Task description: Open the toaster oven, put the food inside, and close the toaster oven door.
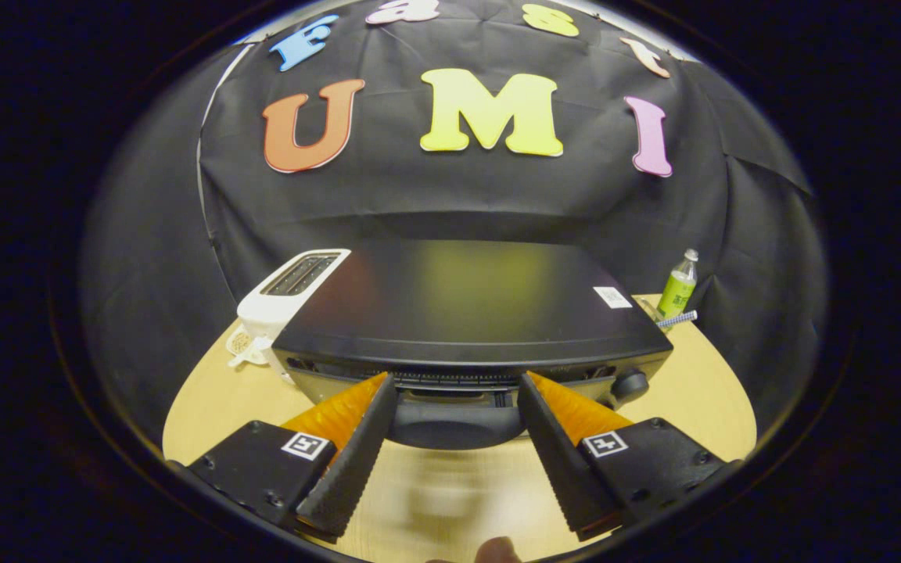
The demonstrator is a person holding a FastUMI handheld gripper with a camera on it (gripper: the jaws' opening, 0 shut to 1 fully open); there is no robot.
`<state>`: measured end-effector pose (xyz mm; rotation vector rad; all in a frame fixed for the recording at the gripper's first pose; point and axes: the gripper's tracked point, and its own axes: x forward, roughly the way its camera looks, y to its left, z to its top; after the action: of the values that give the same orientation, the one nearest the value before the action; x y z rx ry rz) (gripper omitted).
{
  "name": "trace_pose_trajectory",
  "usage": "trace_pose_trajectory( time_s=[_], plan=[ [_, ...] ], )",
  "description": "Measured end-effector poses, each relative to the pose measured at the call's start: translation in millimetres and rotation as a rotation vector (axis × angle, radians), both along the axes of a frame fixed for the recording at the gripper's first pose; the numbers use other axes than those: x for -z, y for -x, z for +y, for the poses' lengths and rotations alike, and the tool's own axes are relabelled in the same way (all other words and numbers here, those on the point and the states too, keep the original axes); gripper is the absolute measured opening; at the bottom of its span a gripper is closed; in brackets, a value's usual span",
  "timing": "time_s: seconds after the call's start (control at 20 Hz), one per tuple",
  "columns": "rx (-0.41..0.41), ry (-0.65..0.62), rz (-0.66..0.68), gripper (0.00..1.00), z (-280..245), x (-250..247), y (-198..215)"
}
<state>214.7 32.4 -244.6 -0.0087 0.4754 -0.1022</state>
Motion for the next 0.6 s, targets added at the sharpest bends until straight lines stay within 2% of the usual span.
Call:
trace_pose_trajectory(
  time_s=[0.25, 0.45, 0.6],
  plan=[
    [-0.010, -0.049, 0.066, 1.00, 3, 29, 47],
    [-0.044, -0.008, 0.113, 1.00, 2, 55, 75],
    [-0.052, -0.032, 0.170, 1.00, 3, 79, 91]
  ],
)
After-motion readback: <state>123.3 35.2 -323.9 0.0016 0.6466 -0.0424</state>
